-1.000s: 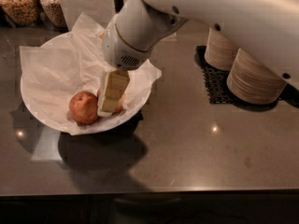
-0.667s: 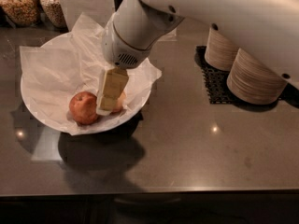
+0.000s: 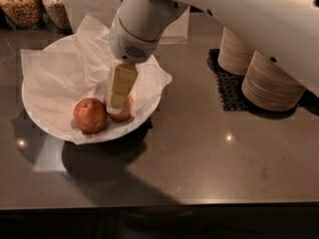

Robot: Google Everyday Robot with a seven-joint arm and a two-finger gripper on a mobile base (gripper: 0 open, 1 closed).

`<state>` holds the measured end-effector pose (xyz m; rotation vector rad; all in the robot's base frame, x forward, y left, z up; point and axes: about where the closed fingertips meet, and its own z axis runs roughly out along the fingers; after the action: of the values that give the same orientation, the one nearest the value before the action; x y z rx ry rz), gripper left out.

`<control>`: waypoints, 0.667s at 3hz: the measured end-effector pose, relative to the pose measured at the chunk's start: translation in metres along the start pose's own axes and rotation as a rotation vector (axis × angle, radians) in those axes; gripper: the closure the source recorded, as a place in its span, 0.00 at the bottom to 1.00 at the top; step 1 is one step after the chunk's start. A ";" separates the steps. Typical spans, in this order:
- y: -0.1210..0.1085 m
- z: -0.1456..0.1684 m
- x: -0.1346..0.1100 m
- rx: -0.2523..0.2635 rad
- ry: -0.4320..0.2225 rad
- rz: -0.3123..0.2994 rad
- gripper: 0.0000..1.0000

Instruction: Pick apple from white bowl

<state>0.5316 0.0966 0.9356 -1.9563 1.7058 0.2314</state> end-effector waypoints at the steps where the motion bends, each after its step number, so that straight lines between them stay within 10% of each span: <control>1: -0.006 0.020 -0.002 0.013 0.041 0.003 0.00; 2: -0.006 0.020 -0.002 0.013 0.041 0.003 0.00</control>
Offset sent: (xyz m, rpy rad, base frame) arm 0.0241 0.0285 -0.0370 -0.0818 -0.0251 -0.0515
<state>0.5408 0.1088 0.9209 -1.9615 1.7318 0.1822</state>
